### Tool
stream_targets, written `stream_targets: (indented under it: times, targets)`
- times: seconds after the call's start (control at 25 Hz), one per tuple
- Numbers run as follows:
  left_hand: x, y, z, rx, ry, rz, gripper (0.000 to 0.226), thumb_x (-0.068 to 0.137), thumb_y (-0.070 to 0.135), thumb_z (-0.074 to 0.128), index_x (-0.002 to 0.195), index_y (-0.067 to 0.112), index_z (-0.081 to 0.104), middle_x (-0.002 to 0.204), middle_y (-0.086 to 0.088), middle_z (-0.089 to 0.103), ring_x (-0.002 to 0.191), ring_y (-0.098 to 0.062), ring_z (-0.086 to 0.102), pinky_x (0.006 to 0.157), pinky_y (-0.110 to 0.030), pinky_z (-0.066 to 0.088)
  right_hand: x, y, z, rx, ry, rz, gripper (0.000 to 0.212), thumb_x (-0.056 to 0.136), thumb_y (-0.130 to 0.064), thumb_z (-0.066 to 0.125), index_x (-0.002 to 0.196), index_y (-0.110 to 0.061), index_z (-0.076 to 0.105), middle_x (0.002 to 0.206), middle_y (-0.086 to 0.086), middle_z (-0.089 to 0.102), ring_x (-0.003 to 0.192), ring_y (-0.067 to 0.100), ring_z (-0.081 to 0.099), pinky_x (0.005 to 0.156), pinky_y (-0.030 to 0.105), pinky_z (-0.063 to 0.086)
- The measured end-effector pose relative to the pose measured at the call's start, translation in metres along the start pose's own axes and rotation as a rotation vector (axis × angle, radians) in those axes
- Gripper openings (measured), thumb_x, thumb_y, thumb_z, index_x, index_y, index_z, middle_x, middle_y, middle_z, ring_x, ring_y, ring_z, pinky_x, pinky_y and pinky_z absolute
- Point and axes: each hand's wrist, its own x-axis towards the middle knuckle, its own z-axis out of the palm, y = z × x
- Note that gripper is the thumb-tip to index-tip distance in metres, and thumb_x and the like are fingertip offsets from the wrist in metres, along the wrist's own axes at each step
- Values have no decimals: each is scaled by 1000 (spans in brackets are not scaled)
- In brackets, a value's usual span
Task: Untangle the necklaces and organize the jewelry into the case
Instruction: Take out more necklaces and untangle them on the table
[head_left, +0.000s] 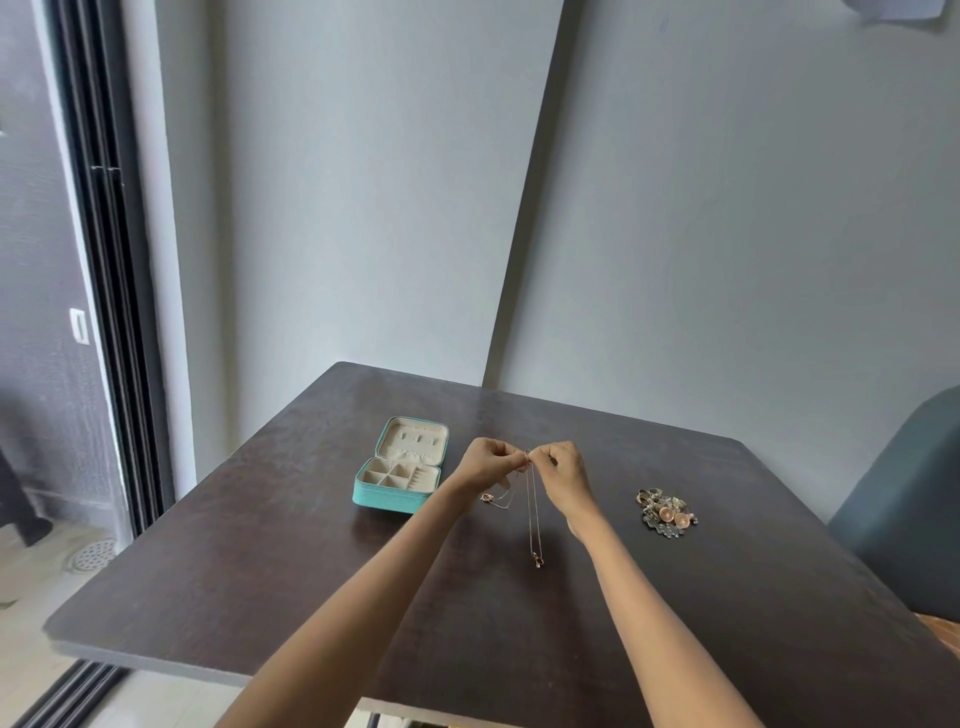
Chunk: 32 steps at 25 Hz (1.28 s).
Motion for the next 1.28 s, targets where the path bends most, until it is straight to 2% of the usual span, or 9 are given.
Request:
stream_targets:
  times: [0.12, 0.24, 0.44, 0.64, 0.84, 0.96, 1.08, 1.2, 1.28]
  targets:
    - [-1, -7, -2, 97, 2, -11, 22, 84, 5, 59, 64, 14, 62, 64, 1, 57, 47, -2, 49, 46, -14, 43, -4, -10, -6, -266, -111, -16, 18, 86, -30, 54, 70, -24, 61, 94, -4, 51, 85, 13, 52, 69, 26, 36]
    - [-6, -8, -8, 0, 61, -31, 17, 85, 2, 59, 71, 10, 61, 68, 0, 57, 44, 3, 51, 40, -10, 36, -4, -7, -19, -472, -130, -76, 13, 88, -30, 56, 76, -28, 58, 106, -5, 51, 94, 16, 57, 71, 25, 35]
    - [-6, 5, -17, -33, 83, -92, 24, 90, 7, 48, 68, 11, 54, 72, 1, 60, 50, -9, 40, 35, -7, 28, -4, 20, -36, -282, -37, 45, 16, 89, -29, 57, 74, -25, 61, 103, -4, 53, 93, 17, 58, 78, 32, 44]
    - [-1, 6, -4, -125, 123, -113, 18, 83, 13, 49, 66, 15, 46, 68, 0, 62, 50, -11, 37, 35, -11, 27, -4, 18, -32, -56, 69, 118, 19, 90, -22, 57, 72, -22, 64, 81, 0, 49, 76, 15, 48, 59, 25, 34]
    - [1, 4, 5, -204, 306, -46, 14, 58, 29, 44, 59, 15, 45, 60, 1, 49, 56, -13, 40, 53, -26, 31, -6, 8, -21, 179, 89, 165, 19, 90, -16, 55, 81, -7, 70, 73, 8, 58, 74, 13, 45, 53, 16, 33]
    - [4, -2, 3, -90, 223, -110, 21, 58, 32, 41, 61, 15, 53, 63, 0, 60, 60, -16, 44, 57, -28, 32, -11, -6, -22, 204, 55, 50, 21, 91, -10, 54, 82, -2, 71, 78, 8, 64, 74, 5, 49, 58, 6, 35]
    - [6, -8, 4, 74, 115, -105, 27, 60, 41, 48, 59, 20, 65, 63, 2, 65, 65, -15, 53, 60, -28, 39, -12, -14, -23, 183, 25, -12, 17, 90, -7, 56, 85, -3, 71, 79, -9, 56, 78, 5, 52, 65, 3, 38]
    - [10, -13, 4, 54, 142, -28, 25, 59, 49, 66, 57, 24, 69, 64, 7, 66, 64, -9, 55, 69, -28, 42, -10, -10, -16, 113, -16, -35, 16, 89, -12, 58, 82, -10, 72, 85, 3, 60, 83, 14, 54, 66, 9, 38]
    - [12, -17, 2, 25, 114, -13, 18, 63, 40, 74, 59, 24, 71, 65, 9, 68, 68, -7, 57, 72, -28, 44, -9, -6, -13, 69, -30, -17, 13, 89, -17, 60, 80, -15, 70, 96, 8, 59, 88, 15, 55, 70, 14, 39]
